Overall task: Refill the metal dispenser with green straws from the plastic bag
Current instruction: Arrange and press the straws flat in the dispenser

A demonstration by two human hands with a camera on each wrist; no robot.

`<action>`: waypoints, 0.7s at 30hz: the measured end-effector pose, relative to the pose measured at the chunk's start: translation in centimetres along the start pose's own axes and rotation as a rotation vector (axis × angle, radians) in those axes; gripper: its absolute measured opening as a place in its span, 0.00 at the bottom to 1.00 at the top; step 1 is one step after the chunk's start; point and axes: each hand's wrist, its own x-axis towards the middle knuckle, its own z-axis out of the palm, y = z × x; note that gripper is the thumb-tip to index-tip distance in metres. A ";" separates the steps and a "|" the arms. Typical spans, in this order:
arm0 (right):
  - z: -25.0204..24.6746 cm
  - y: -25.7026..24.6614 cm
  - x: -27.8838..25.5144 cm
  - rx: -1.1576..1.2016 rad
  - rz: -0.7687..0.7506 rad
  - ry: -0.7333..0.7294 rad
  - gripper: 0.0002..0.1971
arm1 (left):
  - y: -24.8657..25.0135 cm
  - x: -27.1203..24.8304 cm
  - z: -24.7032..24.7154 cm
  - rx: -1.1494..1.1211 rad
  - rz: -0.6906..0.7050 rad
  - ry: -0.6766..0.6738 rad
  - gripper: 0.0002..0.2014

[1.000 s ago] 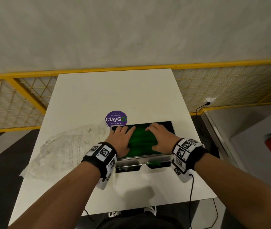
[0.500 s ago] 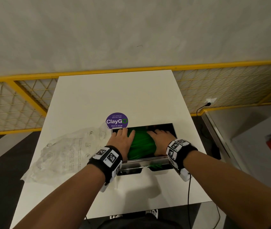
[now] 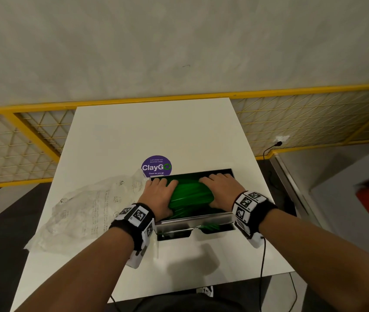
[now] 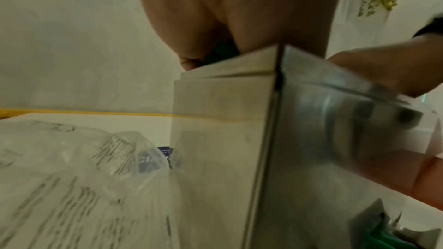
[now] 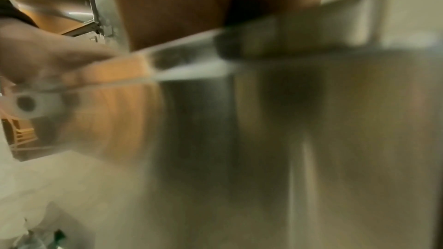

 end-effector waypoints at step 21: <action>0.0 1.3 -1.0 0.084 0.007 -0.057 0.44 | -0.4 -0.9 0.8 -0.050 -0.035 0.002 0.51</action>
